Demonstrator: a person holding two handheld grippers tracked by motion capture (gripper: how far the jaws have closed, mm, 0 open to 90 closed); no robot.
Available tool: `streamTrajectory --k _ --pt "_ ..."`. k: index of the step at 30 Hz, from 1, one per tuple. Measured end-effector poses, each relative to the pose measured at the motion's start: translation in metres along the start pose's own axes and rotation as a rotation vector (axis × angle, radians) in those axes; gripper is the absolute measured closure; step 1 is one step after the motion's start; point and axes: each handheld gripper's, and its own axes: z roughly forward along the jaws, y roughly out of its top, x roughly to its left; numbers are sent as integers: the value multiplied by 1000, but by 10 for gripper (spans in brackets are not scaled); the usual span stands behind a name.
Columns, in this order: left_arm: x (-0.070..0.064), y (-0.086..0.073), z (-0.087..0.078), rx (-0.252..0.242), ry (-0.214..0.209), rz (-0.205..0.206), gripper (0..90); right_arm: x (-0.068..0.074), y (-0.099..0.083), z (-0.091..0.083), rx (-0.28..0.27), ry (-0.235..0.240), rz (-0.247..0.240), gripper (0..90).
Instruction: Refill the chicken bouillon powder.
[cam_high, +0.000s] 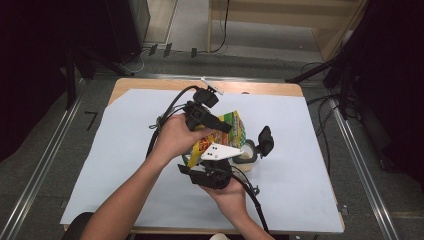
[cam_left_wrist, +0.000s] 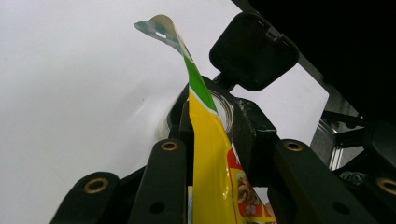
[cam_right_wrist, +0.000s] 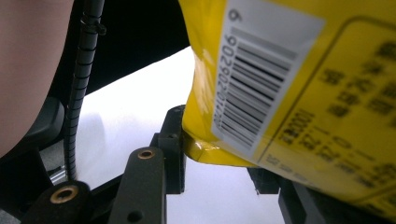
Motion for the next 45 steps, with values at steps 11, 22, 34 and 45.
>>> streamTrajectory --k 11,22,34,45 --pt "1 0 -1 5 -5 -1 755 1 0 1 0 -5 5 645" --pt "7 0 1 7 -52 -31 753 2 2 -2 19 -11 -10 646" --pt "7 -1 5 15 -28 -29 752 -1 0 0 36 -14 -9 647" --pt "0 0 2 1 -15 -6 752 1 1 0 21 -14 9 652"
